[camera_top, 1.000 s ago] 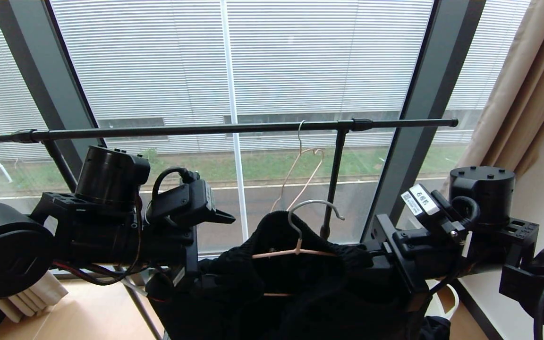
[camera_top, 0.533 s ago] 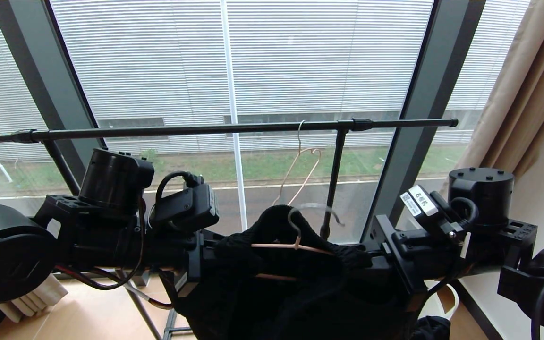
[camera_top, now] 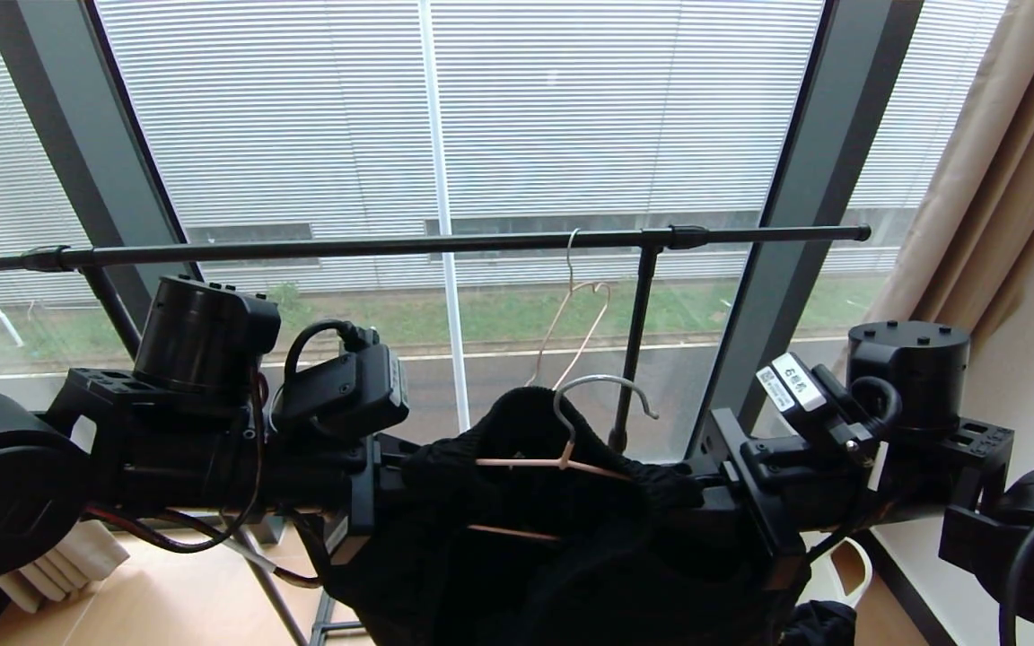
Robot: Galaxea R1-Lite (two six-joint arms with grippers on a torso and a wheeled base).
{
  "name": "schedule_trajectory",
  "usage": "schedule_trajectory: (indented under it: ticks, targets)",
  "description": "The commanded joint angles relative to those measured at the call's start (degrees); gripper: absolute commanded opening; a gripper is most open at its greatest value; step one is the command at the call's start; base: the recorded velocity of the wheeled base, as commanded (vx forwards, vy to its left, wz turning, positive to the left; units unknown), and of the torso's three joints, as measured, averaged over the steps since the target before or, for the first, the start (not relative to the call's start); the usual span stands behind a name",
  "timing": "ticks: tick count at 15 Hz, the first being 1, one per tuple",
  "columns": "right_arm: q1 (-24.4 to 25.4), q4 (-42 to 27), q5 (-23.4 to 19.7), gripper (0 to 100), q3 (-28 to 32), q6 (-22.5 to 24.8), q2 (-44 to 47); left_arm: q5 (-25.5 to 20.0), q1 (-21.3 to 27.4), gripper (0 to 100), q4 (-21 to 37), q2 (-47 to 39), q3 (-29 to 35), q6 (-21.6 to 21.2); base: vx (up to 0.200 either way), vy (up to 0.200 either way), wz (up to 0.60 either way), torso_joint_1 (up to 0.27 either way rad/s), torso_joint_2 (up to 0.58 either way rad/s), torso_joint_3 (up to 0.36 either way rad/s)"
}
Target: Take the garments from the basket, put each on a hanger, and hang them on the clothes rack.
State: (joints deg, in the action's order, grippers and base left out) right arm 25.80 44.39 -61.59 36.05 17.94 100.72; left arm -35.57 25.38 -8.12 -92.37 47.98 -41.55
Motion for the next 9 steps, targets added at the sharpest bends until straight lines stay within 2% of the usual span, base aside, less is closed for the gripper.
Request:
schedule_trajectory:
  ticks: [1,4,9]
  targets:
    - [-0.48,-0.09,0.06,100,0.16,-0.1,0.27,-0.02,-0.16,0,-0.05,0.35,0.01,0.06,0.0,0.0,0.0,0.0,0.0,0.0]
    - [-5.14,0.17,-0.73,100,0.08,0.25,-0.44,-0.02,-1.04,0,0.03,2.19,0.01,3.23,0.0,0.0,0.0,0.0,0.0,0.0]
    - [-8.39,3.16,-0.82,100,-0.01,0.16,-1.05,-0.11,-4.64,0,-0.32,4.3,-1.49,3.84,0.0,0.0,0.0,0.0,0.0,0.0]
